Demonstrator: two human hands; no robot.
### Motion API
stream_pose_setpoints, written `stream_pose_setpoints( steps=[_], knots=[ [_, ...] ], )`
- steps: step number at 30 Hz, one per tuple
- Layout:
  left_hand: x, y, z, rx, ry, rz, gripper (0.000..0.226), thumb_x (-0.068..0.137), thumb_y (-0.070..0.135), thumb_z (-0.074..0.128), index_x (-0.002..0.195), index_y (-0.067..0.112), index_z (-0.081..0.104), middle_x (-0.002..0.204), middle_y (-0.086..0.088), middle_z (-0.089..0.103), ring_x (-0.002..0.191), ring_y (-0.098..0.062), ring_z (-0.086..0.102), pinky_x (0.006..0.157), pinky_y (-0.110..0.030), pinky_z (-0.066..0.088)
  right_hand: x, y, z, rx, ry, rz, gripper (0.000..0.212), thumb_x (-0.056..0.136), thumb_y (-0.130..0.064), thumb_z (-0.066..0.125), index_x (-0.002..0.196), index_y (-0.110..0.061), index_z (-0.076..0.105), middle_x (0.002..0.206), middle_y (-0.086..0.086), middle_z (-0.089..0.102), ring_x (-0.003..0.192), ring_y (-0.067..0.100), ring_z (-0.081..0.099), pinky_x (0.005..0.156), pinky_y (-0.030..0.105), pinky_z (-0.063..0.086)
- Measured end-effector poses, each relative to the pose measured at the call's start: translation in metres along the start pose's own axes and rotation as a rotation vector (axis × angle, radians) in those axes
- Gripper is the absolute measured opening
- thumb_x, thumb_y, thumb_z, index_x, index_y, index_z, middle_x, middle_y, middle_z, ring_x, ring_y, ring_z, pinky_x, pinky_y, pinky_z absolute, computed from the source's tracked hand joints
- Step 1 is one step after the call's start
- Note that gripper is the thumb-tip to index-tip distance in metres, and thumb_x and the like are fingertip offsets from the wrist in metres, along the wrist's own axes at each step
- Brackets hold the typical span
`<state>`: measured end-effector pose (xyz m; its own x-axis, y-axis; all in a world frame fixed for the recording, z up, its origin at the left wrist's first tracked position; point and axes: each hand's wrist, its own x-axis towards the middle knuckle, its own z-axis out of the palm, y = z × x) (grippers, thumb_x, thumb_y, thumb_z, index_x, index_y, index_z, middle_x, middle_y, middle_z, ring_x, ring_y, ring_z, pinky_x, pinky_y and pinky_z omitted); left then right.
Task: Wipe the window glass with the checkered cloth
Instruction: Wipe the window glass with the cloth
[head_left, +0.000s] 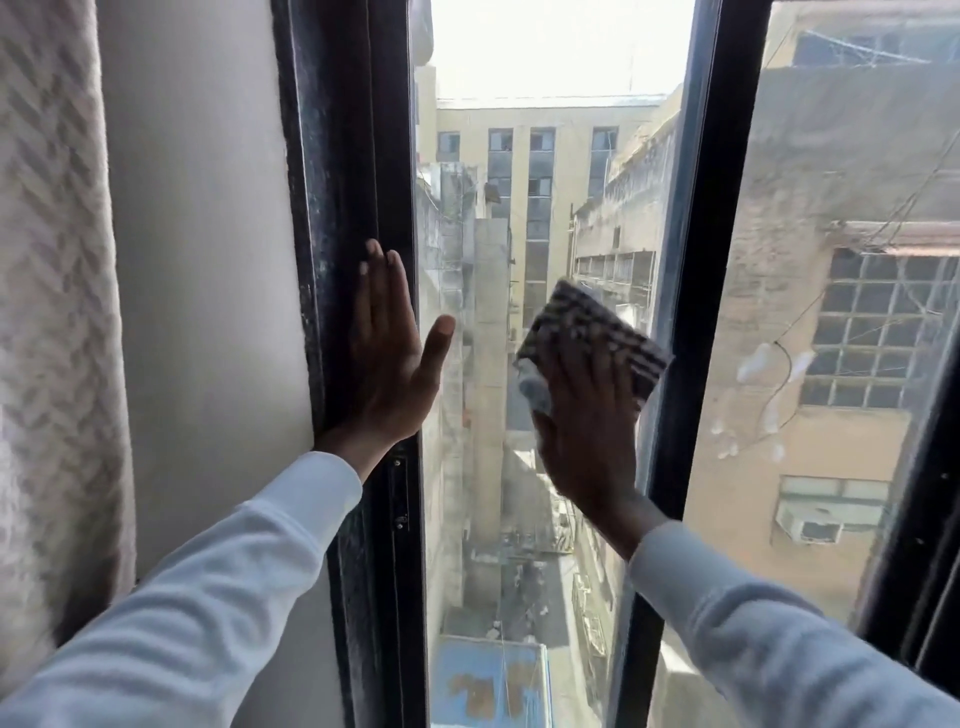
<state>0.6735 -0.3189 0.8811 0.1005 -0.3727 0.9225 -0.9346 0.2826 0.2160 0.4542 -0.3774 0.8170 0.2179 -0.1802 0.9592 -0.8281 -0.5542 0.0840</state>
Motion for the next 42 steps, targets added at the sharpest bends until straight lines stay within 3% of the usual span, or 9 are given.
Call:
stream_pose_setpoints(
  steps=[4,10,15,21,23,26,31,35,42],
  knots=[
    [-0.001,-0.004,0.001,0.024,-0.005,-0.001,0.097,0.103,0.072,0.011,0.174,0.008,-0.003,0.184,-0.013,-0.012,0.172,-0.027,-0.008,0.137,-0.036,-0.009,-0.038,-0.005,0.008,-0.063,-0.249,-0.671,0.06,0.105,-0.032,0.053,0.164,-0.026,0.046,0.17,0.0,0.047,0.16,0.03,0.04,0.133,0.055,0.03],
    [-0.001,-0.004,0.003,-0.008,0.019,0.004,0.097,0.104,0.073,0.011,0.174,0.007,-0.001,0.184,-0.015,-0.009,0.172,-0.029,-0.005,0.138,-0.037,-0.007,-0.024,-0.006,0.012,-0.024,-0.07,0.016,0.062,0.11,-0.04,0.048,0.169,-0.025,0.034,0.178,0.003,0.03,0.17,0.025,0.005,0.137,0.052,0.012],
    [0.0,-0.001,0.003,0.036,0.045,0.021,0.1,0.102,0.074,0.009,0.173,0.005,0.004,0.183,-0.021,-0.005,0.171,-0.033,-0.003,0.138,-0.039,-0.006,-0.043,-0.011,0.017,-0.021,-0.297,-0.723,0.063,0.104,-0.013,0.042,0.167,-0.02,0.039,0.173,0.002,0.042,0.162,0.031,0.036,0.134,0.058,0.027],
    [-0.001,-0.002,0.001,-0.009,0.032,0.026,0.098,0.103,0.074,0.011,0.173,0.007,0.0,0.183,-0.02,-0.009,0.171,-0.031,-0.008,0.138,-0.042,-0.008,-0.029,0.003,0.01,0.07,-0.135,0.012,0.058,0.106,-0.013,0.056,0.163,-0.018,0.047,0.167,0.005,0.05,0.154,0.032,0.045,0.131,0.043,0.028],
    [0.0,0.0,0.001,0.023,0.021,0.019,0.1,0.102,0.076,0.011,0.174,0.007,0.0,0.183,-0.02,-0.009,0.171,-0.034,-0.008,0.137,-0.037,-0.011,-0.08,-0.014,0.0,0.175,-0.448,-0.236,0.054,0.107,-0.012,0.052,0.161,-0.017,0.049,0.167,0.011,0.05,0.157,0.036,0.044,0.129,0.039,0.031],
    [0.0,-0.001,0.0,0.031,0.014,0.019,0.1,0.102,0.078,0.011,0.174,0.009,-0.001,0.183,-0.019,-0.011,0.171,-0.033,-0.009,0.135,-0.032,-0.014,-0.034,-0.008,0.007,0.058,-0.272,-0.711,0.062,0.102,-0.013,0.049,0.163,-0.024,0.047,0.167,-0.002,0.051,0.154,0.026,0.049,0.128,0.046,0.035],
    [-0.002,0.011,-0.007,-0.11,0.052,-0.046,0.104,0.101,0.079,0.015,0.174,0.007,0.001,0.185,-0.011,-0.005,0.172,-0.025,-0.003,0.138,-0.036,-0.004,-0.008,-0.009,-0.009,0.192,-0.047,0.033,0.06,0.101,-0.007,0.056,0.158,-0.026,0.055,0.166,-0.016,0.045,0.136,0.02,0.049,0.115,0.047,0.039],
    [0.003,0.045,-0.01,-0.111,0.158,-0.083,0.088,0.109,0.048,0.05,0.173,0.001,0.012,0.183,-0.016,0.01,0.171,-0.028,0.011,0.138,-0.049,0.011,-0.08,-0.006,-0.033,0.341,-0.557,-0.4,0.042,0.101,-0.005,0.052,0.132,-0.021,0.075,0.166,-0.016,0.049,0.142,0.015,0.037,0.126,0.049,0.034],
    [0.022,0.141,0.031,0.182,-0.206,0.438,0.106,0.096,0.056,0.066,0.175,0.016,0.009,0.185,-0.007,-0.003,0.172,-0.025,0.005,0.139,-0.041,-0.002,-0.017,0.143,-0.092,0.197,0.191,0.14,0.053,0.104,0.002,0.054,0.157,-0.007,0.055,0.163,0.011,0.053,0.135,0.035,0.057,0.117,0.041,0.04]
  ],
)
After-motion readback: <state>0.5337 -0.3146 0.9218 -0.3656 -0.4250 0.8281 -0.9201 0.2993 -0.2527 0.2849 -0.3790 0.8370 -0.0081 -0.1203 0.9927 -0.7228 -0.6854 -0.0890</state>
